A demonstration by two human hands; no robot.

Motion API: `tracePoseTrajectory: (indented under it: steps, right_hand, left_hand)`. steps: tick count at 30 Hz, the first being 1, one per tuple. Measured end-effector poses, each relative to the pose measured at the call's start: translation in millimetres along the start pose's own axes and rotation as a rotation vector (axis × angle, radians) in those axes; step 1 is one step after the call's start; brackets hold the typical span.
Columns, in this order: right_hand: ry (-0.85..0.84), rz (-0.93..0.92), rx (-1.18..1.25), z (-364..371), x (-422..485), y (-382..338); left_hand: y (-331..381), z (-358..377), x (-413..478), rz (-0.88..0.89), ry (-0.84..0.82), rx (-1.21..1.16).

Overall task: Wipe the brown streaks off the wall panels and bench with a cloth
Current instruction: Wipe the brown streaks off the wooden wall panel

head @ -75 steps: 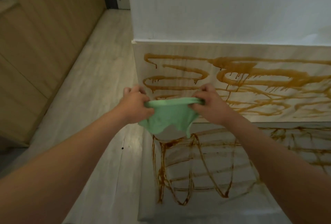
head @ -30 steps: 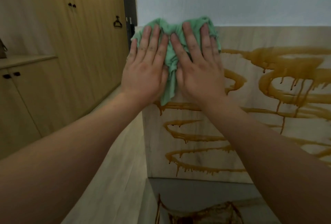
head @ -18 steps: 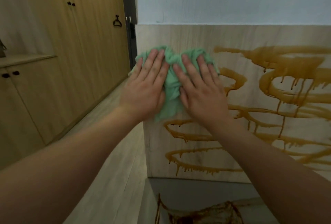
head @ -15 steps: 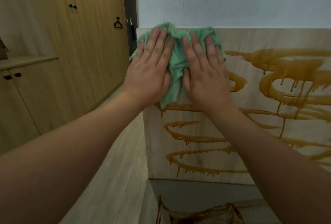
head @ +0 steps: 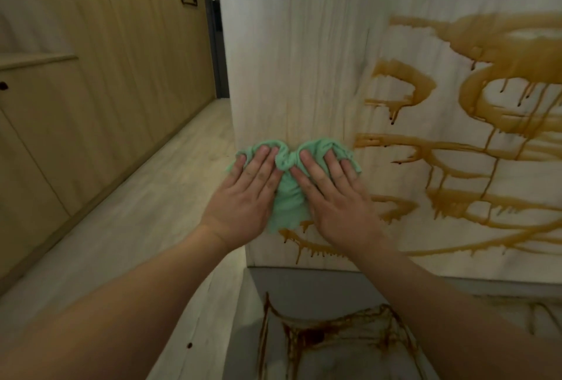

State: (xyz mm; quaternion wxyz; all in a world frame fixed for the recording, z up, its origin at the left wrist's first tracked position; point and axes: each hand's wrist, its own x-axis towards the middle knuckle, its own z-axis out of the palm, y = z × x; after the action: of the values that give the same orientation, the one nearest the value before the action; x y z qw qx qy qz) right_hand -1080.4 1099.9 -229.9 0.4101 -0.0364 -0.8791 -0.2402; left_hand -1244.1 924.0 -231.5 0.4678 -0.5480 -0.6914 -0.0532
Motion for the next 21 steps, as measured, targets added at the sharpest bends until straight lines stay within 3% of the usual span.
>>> tracePoseTrajectory:
  steps: [3, 6, 12, 16, 21]
  right_hand:
    - [-0.132, -0.137, -0.060, 14.3, -43.1, -2.2]
    - [-0.207, -0.234, -0.097, 3.2, -47.2, 8.2]
    - [-0.050, -0.080, 0.036, -20.7, -19.0, 29.9]
    - [-0.113, -0.277, 0.015, 13.6, -65.0, 19.4]
    - [-0.357, -0.402, -0.021, 37.4, -109.4, -0.9]
  left_hand:
    - [14.4, 6.6, -34.6, 0.148, -0.130, -0.020]
    - [11.6, -3.3, -37.0, 0.177, -0.164, -0.022]
    - [-7.5, -10.7, -9.3, 0.083, -0.045, 0.017]
    - [1.5, 15.5, -45.7, 0.312, -0.142, -0.001]
    - [22.8, 31.5, -67.7, 0.530, -0.365, 0.020]
